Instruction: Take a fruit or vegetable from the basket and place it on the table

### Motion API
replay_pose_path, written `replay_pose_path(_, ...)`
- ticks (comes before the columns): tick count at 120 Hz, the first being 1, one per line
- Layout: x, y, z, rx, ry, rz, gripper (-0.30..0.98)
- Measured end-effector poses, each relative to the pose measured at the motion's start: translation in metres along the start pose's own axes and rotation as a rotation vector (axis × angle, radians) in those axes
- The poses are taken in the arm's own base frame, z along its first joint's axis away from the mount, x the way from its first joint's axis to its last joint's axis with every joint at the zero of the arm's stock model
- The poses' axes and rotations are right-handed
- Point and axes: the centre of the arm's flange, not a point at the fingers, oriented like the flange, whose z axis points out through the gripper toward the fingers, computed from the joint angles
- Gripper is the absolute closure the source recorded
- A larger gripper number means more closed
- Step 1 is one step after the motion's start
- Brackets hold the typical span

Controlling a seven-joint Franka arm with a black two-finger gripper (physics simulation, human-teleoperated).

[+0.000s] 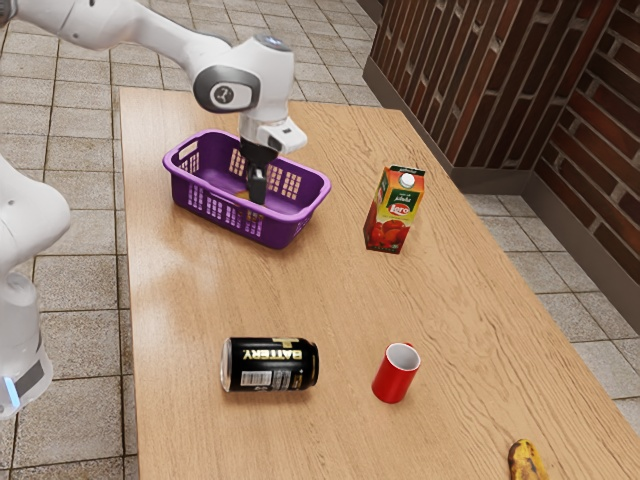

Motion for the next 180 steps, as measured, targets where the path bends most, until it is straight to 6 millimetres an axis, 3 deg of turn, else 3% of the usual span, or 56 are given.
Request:
replay_pose_path(12,0.0,0.0,0.002,0.004,-0.006,0.003,0.05)
replay_pose_path(32,-0.004,-0.01,0.005,0.041,-0.015,0.005,0.29)
replay_pose_path(48,-0.006,-0.015,0.006,0.061,-0.016,0.003,0.32)
replay_pose_path(70,-0.001,-0.016,-0.009,0.106,0.005,0.014,0.49)
replay_pose_path(81,0.008,-0.009,-0.03,0.143,0.028,0.025,0.61)
replay_pose_path(95,0.023,0.004,-0.068,0.179,0.066,0.051,0.46)
replay_pose_path(119,0.037,0.031,-0.134,0.21,0.125,0.086,0.43)
replay_pose_path(134,-0.003,-0.008,-0.161,0.241,0.108,-0.042,0.43)
replay_pose_path(149,-0.038,-0.039,-0.173,0.256,0.081,-0.144,0.43)
replay_pose_path(166,-0.038,-0.051,-0.199,0.283,0.104,-0.171,0.43)
replay_pose_path(180,-0.055,-0.091,-0.197,0.278,0.16,-0.234,0.43)
